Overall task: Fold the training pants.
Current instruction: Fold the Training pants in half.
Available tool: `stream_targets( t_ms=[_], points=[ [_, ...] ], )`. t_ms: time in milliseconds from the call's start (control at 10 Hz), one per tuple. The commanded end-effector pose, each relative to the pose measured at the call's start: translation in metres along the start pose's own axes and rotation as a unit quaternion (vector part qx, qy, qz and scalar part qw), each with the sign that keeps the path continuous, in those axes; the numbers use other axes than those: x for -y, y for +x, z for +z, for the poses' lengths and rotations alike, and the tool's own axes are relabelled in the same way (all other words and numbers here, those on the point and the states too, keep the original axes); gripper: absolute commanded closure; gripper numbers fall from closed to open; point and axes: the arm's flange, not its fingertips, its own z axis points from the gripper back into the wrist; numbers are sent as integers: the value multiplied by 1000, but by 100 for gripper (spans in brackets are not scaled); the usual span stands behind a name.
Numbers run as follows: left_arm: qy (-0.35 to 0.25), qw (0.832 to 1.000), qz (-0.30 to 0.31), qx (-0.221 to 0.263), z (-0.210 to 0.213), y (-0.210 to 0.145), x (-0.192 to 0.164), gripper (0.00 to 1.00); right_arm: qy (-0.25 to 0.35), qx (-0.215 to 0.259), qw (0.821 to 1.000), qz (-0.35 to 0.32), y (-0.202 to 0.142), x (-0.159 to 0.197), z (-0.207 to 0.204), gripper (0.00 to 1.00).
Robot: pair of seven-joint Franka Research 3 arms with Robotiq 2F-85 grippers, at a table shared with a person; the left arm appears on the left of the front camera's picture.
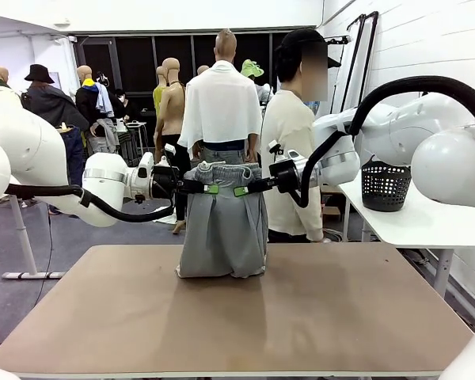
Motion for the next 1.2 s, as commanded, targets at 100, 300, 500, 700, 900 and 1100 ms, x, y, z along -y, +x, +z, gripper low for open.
stream_targets(
  t_ms=[100, 300, 500, 700, 900, 1100],
  points=[
    [-17, 998, 65, 3, -1, -40, 10, 100, 21, 20, 997, -73, -34, -2, 4, 100],
    [-35, 992, 121, 0, -6, -72, 20, 100, 29, 21, 992, -118, -62, -7, 2, 100],
    [-53, 980, 190, -16, -9, -103, 27, 100, 37, 31, 984, -170, -96, -9, -2, 100],
    [-45, 975, 219, -6, -5, -121, 9, 100, 40, 51, 977, -201, -119, 3, -12, 100],
    [-10, 974, 225, 4, -1, -124, -20, 100, 21, 52, 977, -206, -120, 18, -19, 100],
    [22, 971, 236, 12, 9, -125, -50, 100, 1, 56, 976, -210, -118, 41, -24, 100]
  ],
)
